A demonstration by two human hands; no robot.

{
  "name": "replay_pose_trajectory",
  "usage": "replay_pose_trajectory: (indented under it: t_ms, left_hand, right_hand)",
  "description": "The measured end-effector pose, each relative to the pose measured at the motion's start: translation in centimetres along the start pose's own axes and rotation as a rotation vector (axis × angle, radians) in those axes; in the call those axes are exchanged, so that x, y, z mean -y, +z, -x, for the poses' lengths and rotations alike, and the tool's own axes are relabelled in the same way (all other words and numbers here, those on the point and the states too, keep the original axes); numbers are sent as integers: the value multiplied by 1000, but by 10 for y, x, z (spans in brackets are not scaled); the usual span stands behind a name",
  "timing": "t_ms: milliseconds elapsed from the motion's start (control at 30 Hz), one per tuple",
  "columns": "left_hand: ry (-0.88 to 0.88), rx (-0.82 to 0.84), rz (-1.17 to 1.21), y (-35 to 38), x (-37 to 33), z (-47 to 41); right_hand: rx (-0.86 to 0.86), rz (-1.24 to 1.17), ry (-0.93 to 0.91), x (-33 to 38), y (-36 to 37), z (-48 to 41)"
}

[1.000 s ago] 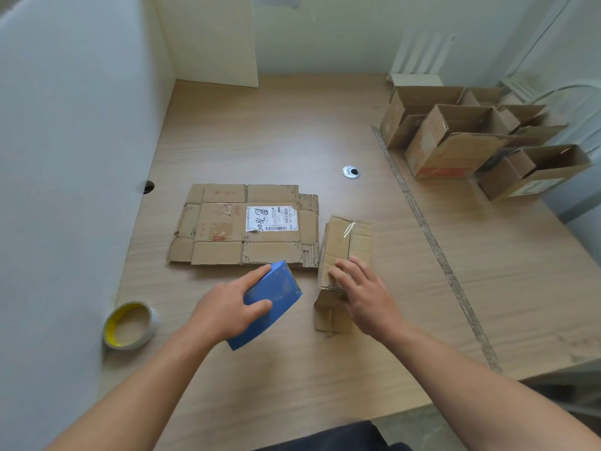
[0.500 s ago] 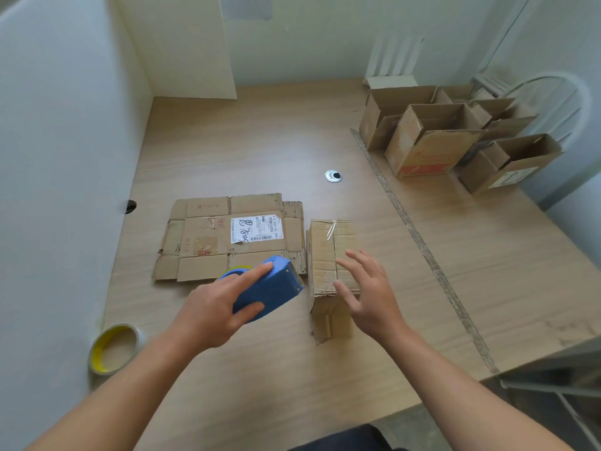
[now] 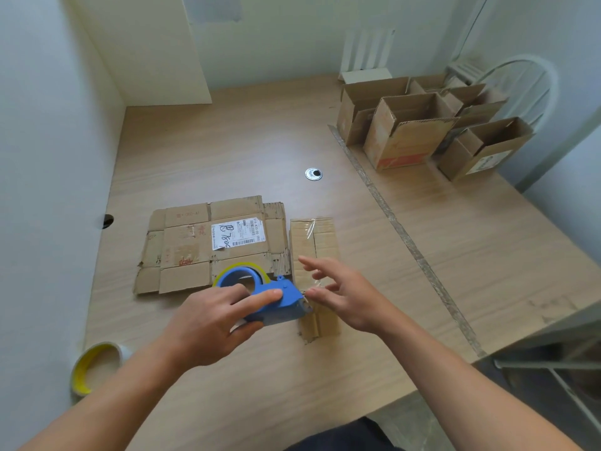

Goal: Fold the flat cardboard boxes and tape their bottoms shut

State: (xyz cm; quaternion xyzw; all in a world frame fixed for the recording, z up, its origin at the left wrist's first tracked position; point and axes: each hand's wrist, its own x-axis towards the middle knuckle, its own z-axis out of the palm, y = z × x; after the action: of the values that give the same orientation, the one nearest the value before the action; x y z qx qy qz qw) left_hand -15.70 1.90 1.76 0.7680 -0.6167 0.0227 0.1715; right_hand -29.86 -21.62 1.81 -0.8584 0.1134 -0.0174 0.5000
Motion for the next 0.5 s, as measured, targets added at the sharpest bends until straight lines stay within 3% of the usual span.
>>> replay_pose_trajectory:
  t_ms: [233, 500]
  left_hand:
    - [-5, 38, 52, 0, -5, -8]
    - [-167, 278, 329, -7, -4, -24]
  right_hand:
    - [-165, -16, 13, -14, 2, 1]
    - [-208, 8, 55, -27, -4, 8]
